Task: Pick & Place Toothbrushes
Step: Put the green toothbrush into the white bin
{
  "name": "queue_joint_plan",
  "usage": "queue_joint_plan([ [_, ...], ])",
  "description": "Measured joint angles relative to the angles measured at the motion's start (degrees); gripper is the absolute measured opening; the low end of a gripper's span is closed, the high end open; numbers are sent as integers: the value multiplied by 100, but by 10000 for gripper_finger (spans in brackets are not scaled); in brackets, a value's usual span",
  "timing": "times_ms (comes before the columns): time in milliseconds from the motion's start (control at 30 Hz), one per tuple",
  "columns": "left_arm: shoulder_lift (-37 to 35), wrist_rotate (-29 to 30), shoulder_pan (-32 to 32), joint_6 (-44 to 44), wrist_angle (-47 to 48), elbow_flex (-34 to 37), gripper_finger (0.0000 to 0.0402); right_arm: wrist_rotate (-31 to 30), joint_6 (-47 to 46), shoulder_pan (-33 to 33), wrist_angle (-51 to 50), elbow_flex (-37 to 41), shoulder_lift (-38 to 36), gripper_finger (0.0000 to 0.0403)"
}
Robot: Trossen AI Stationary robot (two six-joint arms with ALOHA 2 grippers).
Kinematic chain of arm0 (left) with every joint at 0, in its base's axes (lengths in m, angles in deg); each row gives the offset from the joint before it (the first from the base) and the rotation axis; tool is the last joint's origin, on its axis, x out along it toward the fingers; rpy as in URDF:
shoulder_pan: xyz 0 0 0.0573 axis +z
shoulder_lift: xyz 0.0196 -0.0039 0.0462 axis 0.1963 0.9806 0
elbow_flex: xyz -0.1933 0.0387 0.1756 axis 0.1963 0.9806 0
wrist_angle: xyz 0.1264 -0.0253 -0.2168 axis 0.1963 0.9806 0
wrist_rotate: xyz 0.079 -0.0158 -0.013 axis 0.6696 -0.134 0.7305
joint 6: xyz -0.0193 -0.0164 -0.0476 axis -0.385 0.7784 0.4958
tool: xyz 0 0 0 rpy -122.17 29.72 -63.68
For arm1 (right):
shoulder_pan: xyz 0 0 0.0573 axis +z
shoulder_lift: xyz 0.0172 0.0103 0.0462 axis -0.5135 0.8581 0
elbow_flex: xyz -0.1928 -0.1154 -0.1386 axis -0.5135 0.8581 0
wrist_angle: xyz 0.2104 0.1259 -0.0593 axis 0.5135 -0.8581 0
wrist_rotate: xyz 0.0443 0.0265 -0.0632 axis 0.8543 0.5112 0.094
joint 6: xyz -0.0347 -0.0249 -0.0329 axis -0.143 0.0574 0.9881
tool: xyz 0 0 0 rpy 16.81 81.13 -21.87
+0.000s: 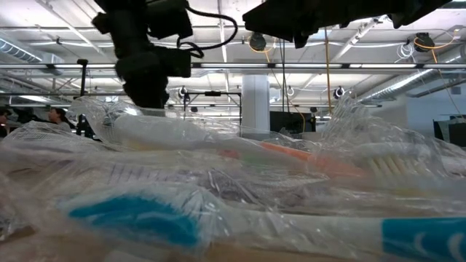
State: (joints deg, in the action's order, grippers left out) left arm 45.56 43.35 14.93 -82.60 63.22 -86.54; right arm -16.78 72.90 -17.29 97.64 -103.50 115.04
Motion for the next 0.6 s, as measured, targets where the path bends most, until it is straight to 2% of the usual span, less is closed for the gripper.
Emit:
queue_joint_plan([
  [133, 0, 54, -682, 188, -574, 412, 154, 0, 0, 0, 4, 0, 0, 105],
  [233, 0, 324, -1106, 369, -926, 642, 154, 0, 0, 0, 2, 0, 0, 105],
  [600, 21, 466, -2233, 984, -2158, 1044, 154, 0, -2, 0, 2, 0, 0, 105],
])
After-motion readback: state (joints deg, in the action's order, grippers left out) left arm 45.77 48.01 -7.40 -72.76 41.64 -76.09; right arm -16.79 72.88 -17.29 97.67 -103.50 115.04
